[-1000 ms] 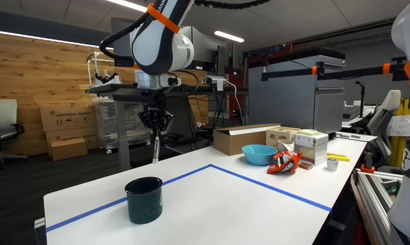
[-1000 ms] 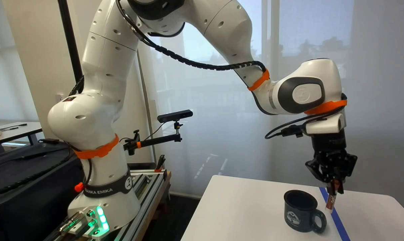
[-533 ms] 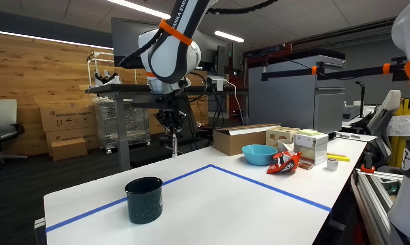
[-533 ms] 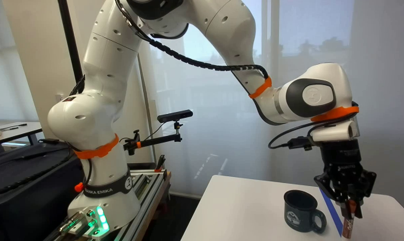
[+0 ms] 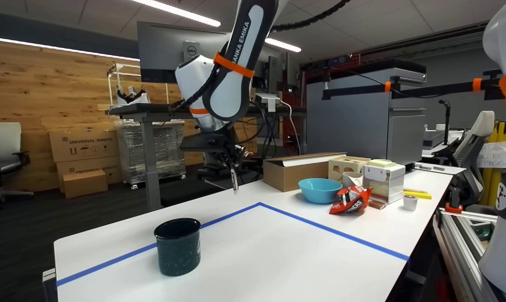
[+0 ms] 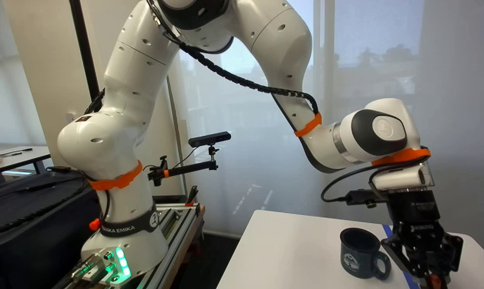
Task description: Take the marker out of the mug.
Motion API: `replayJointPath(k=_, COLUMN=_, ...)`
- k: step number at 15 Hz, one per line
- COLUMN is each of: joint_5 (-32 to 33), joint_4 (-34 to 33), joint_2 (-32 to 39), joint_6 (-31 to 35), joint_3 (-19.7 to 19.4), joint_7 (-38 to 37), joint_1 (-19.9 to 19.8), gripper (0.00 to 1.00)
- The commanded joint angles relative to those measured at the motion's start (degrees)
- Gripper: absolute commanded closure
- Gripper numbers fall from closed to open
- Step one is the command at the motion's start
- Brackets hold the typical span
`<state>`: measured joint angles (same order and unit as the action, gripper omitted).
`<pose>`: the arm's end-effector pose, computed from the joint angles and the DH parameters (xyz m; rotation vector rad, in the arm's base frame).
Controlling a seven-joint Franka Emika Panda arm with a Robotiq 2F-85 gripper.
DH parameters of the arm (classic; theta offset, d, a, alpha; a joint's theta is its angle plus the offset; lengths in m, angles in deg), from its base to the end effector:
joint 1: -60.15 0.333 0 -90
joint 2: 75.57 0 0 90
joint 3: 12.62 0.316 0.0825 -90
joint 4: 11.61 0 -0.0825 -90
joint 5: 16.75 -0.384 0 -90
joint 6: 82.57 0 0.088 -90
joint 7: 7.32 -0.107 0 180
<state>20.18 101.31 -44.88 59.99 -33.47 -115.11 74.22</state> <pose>0.6126 -0.0629 0.2127 2.0448 -1.7676 0.5885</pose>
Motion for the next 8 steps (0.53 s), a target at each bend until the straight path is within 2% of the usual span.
replayJointPath(k=1, joint_5=6.8, joint_4=-0.4, joint_2=1.5, joint_6=-1.3, joint_3=-0.5, joint_7=-5.6, joint_1=0.0, gripper=0.95)
replayJointPath(k=8, joint_5=18.3, joint_4=1.7, joint_2=4.3, joint_6=0.1, joint_3=0.9, joint_7=-12.2, joint_1=-2.8, gripper=0.95)
